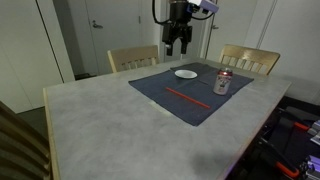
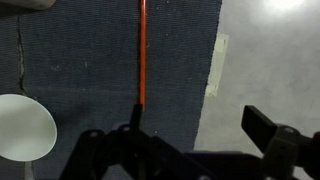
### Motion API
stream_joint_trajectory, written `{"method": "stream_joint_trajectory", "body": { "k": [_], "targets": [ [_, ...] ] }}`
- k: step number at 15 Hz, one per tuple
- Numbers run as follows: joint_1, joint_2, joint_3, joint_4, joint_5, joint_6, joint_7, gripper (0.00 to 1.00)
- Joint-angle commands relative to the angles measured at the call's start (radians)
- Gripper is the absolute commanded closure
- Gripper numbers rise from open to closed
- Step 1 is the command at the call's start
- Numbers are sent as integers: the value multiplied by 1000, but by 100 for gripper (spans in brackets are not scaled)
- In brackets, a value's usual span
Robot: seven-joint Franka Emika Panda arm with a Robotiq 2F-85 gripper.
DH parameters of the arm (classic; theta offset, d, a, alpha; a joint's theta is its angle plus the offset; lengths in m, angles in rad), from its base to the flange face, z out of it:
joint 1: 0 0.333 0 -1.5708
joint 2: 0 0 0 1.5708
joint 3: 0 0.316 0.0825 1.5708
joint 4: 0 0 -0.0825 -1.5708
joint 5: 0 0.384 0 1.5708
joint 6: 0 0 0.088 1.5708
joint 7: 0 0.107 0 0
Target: Put the straw in the can
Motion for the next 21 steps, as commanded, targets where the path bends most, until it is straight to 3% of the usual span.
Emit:
{"method": "stream_joint_trajectory", "body": {
  "k": [1, 8, 21],
  "targets": [
    [1, 42, 3, -7, -45, 57, 4, 0],
    [17, 160, -11, -21, -131, 237, 28, 0],
    [43, 282, -76, -18, -224, 367, 121, 0]
  ]
}}
